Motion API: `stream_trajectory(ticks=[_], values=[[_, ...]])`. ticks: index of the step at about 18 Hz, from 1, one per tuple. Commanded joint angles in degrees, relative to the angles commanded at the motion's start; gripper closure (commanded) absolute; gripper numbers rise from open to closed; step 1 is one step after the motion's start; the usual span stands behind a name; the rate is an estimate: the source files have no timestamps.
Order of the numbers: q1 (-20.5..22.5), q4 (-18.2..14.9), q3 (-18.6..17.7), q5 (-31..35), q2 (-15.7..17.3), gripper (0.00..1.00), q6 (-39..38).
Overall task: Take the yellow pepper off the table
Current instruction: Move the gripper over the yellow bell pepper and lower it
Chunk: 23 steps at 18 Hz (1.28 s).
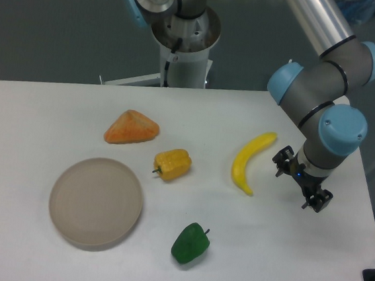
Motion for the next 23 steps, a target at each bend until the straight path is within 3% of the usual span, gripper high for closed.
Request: stream_trajectory(ticks=[6,12,13,16,20,23], values=[[-0.9,-0.1,-0.5,-0.3,1.1,0.0,-0.5],[-4.7,-0.8,-2.6,-2.5,3.2,0.0,-8.1],[-5.4,-0.7,-4.2,-3.2,4.4,0.0,-8.3],[-9.7,0.3,-14.3,-8.5,12.2,0.0,-16.5],[-13.6,4.3,-17.8,-8.7,13.2,0.0,-22.1],[-13.9,6.0,-21.2,-8.5,14.6,0.0,-23.6]])
